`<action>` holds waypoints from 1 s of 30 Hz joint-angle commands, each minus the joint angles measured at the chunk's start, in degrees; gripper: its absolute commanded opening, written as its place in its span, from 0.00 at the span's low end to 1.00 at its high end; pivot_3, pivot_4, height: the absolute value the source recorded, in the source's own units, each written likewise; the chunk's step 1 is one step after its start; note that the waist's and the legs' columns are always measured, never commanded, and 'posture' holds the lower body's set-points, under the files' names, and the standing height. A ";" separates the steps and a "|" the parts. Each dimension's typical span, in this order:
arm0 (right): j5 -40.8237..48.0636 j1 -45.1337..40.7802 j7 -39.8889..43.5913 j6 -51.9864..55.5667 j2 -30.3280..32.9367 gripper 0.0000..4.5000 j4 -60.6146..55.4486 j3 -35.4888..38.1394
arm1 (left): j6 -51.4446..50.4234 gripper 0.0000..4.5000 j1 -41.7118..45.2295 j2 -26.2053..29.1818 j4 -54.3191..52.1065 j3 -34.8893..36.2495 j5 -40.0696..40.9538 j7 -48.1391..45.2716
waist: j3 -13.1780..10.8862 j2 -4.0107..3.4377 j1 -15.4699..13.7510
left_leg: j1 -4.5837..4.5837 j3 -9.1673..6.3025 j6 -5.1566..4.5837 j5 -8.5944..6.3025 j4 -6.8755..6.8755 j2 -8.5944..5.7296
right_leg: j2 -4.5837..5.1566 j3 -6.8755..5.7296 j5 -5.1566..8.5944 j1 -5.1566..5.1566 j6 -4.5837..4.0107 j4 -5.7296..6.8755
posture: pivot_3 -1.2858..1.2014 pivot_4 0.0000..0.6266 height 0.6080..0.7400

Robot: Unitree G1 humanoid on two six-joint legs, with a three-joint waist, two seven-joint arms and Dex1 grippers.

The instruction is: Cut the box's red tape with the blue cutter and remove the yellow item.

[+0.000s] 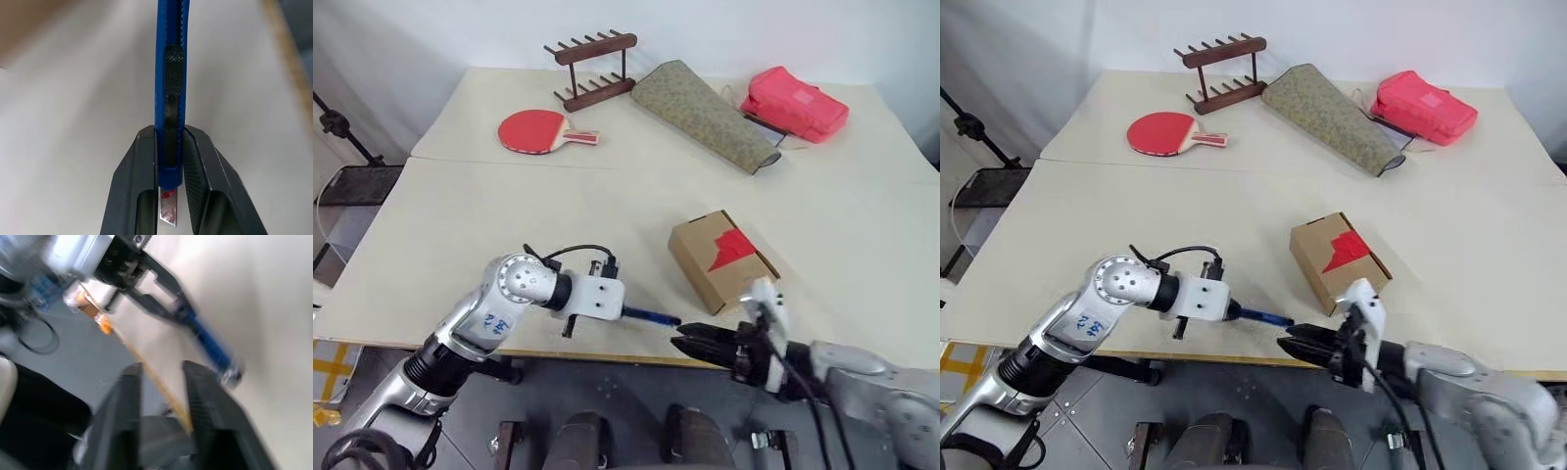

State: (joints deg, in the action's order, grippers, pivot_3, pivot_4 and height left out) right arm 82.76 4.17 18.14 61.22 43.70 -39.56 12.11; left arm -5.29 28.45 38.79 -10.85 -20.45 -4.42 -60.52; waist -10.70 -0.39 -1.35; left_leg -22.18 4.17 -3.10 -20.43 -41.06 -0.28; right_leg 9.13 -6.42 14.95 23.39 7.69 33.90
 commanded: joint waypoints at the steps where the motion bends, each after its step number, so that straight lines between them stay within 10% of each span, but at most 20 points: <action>1: 17.68 1.66 -12.50 -3.04 4.06 0.64 1.71 -1.11 | 8.89 0.09 -1.93 1.60 -0.23 2.31 2.64 -1.46 | 0.00 -0.01 0.02 | -0.01 0.00 0.02 -0.01 0.01 0.00 | 0.01 -0.03 0.00 0.03 -0.01 0.00 | 0.52 0.24 1.00; 5: 22.33 -0.74 -23.97 -7.51 3.54 0.92 3.77 -6.76 | 7.58 0.09 -2.36 0.47 -1.45 1.97 3.84 -2.03 | 0.00 0.00 -0.01 | -0.02 0.09 0.07 -0.01 0.07 -0.03 | -0.01 -0.13 0.00 0.04 -0.01 -0.04 | 0.52 0.24 1.00; 21: 22.95 -10.77 -31.09 -10.87 -0.96 0.92 8.52 -16.97 | 5.13 0.09 -2.32 -2.51 -3.40 0.25 1.65 -0.89 | 0.00 0.00 -0.09 | -0.04 0.32 0.01 0.00 0.06 0.02 | -0.55 -0.30 -0.06 0.10 0.10 -0.11 | 0.52 0.24 1.00; 30: 22.39 -10.04 -29.48 -9.94 -0.34 0.33 8.50 -16.88 | 5.22 0.09 -1.87 -2.15 -2.51 0.49 1.34 -1.02 | 0.00 0.00 -0.06 | -0.05 0.32 -0.01 -0.02 0.07 0.02 | -0.52 -0.23 -0.06 0.10 0.10 -0.13 | 0.52 0.24 1.00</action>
State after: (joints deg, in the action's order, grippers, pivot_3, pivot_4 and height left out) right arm 104.63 -6.12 -12.14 51.28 42.95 -30.12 -4.99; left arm -0.51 25.98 36.54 -12.50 -20.38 -2.96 -61.85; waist -10.70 -0.40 -1.41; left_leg -22.23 4.49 -3.11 -20.45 -40.99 -0.26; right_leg 8.62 -6.63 14.89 23.49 7.79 33.77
